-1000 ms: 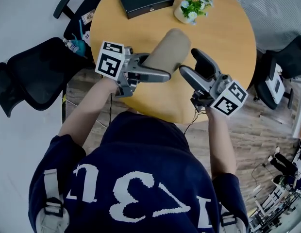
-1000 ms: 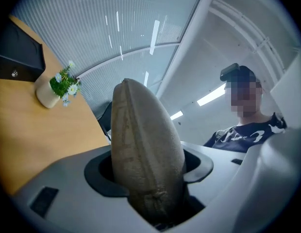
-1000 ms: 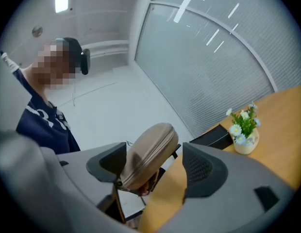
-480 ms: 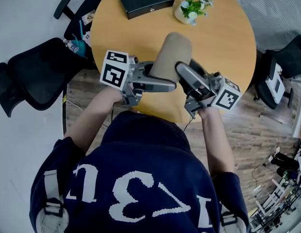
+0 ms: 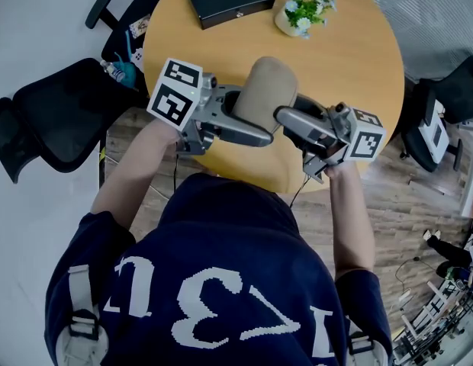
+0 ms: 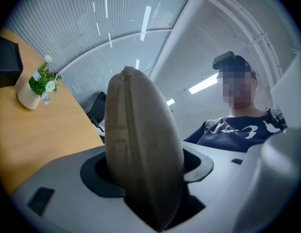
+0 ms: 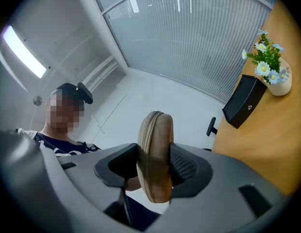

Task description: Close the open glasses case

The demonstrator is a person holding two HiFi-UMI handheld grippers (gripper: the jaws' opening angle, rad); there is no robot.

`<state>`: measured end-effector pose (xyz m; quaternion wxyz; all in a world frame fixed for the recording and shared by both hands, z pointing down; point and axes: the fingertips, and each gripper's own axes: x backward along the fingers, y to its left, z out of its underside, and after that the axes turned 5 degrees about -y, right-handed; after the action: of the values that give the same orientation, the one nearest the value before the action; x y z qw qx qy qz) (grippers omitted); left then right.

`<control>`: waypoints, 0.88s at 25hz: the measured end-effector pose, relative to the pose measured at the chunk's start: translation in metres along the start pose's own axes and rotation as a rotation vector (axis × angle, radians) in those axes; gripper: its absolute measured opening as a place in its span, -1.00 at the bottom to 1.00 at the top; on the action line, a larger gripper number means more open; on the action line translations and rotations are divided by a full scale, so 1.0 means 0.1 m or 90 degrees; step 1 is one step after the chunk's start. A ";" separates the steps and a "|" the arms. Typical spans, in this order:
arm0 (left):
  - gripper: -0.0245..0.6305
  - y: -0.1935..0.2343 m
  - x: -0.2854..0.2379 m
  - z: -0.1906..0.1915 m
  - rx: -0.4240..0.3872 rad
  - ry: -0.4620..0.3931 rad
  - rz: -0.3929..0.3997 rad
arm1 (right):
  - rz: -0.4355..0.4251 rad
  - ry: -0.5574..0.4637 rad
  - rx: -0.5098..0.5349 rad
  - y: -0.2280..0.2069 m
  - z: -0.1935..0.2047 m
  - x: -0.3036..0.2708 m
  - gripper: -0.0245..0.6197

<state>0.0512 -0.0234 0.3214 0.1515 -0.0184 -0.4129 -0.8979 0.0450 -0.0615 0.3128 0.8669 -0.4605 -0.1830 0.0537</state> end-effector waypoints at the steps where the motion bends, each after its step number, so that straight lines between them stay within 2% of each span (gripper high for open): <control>1: -0.02 -0.01 -0.01 0.01 -0.001 0.015 0.001 | -0.002 0.020 0.008 0.01 0.03 -0.02 -0.25; 3: -0.02 -0.01 -0.03 0.01 0.000 0.043 0.002 | -0.001 0.058 0.027 0.02 0.08 -0.06 -0.25; 5: -0.02 0.01 -0.02 -0.02 0.009 0.049 -0.002 | 0.002 0.078 0.042 0.01 0.08 -0.08 -0.24; 7: -0.02 0.05 -0.01 -0.08 0.009 0.030 -0.011 | 0.005 0.078 0.064 0.00 0.02 -0.11 -0.23; 9: -0.02 0.12 0.03 -0.17 0.004 -0.005 -0.035 | 0.031 0.044 0.118 -0.04 -0.11 -0.10 -0.22; 12: -0.03 0.30 0.20 -0.42 0.006 -0.099 -0.091 | 0.122 -0.029 0.215 -0.13 -0.35 0.03 -0.22; 15: -0.03 0.48 0.50 -0.77 0.016 -0.241 -0.174 | 0.205 -0.026 0.263 -0.28 -0.28 0.13 -0.20; 18: -0.03 0.57 0.72 -1.04 0.012 -0.353 -0.251 | 0.200 0.020 0.207 -0.35 0.07 0.00 -0.20; 20: -0.03 0.54 0.71 -1.16 0.007 -0.390 -0.257 | 0.186 0.031 0.169 -0.39 0.25 -0.14 -0.20; 22: -0.03 0.50 0.67 -1.22 0.000 -0.405 -0.258 | 0.174 0.027 0.139 -0.41 0.34 -0.28 -0.19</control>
<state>0.0127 -0.1629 0.2887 -0.1646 -0.2142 -0.4349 -0.8590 0.0036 -0.0659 0.3560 0.9000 -0.3855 -0.0935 0.1809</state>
